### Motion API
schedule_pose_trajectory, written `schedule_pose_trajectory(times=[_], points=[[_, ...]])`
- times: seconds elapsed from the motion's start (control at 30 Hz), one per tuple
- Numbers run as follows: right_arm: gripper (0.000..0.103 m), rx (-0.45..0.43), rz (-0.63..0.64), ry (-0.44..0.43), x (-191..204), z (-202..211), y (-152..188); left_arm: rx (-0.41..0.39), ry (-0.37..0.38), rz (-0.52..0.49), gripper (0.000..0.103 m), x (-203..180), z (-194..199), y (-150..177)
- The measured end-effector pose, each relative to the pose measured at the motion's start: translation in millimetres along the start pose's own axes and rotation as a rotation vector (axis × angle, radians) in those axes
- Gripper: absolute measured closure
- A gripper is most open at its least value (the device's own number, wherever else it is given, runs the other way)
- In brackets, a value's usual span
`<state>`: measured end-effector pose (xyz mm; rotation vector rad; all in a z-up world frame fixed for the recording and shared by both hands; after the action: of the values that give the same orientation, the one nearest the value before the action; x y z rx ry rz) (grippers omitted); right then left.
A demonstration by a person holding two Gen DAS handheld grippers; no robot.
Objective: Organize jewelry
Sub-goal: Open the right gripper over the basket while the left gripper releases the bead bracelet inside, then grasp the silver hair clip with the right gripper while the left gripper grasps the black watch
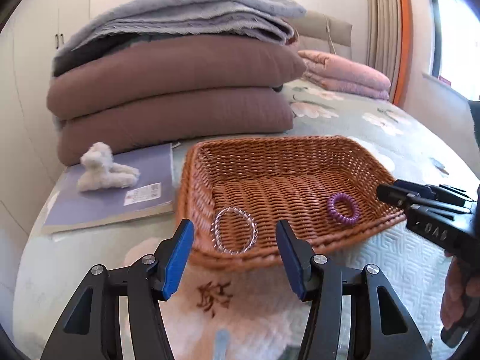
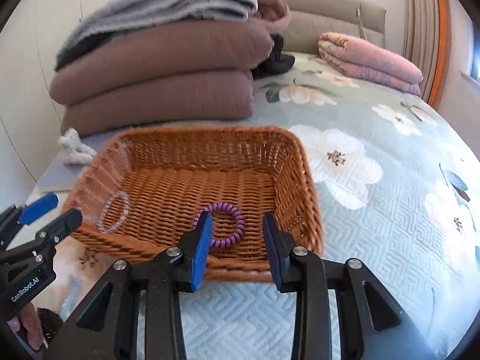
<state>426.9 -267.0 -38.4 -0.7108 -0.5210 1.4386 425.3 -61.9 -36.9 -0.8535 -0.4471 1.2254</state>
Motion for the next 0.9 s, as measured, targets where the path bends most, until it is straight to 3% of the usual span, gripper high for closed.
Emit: schedule_pose_trajectory(times=[0.2,0.43,0.63,0.9], points=[[0.067,-0.087,0.0,-0.026,-0.4,58.4,12.1,-0.052,0.013,0.003,0.045,-2.5,51.5,15.8],[0.065,-0.123,0.012,-0.05,-0.7,119.4,55.3,-0.056,0.018,-0.044,0.045,-12.3,107.3,66.0],[0.065,-0.112,-0.01,-0.036,-18.9,147.4,97.3,-0.036,0.025,-0.084,0.045,-20.0,134.2,110.0],[0.065,-0.025,-0.03,-0.017,-41.5,150.6,164.5,0.018,0.046,-0.083,0.045,-15.4,135.1,148.9]])
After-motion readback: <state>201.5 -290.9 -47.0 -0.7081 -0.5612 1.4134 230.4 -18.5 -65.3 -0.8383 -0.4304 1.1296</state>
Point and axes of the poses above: each gripper's, at about its wrist camera, not at the fingertips, and z roughly against the way its jaws point, x to its left, y to its underside, the point moved 8 cm from there along -z, roughly the way its jaws point, and after that the axes turned 12 degrees about y, right-handed, at the moved point
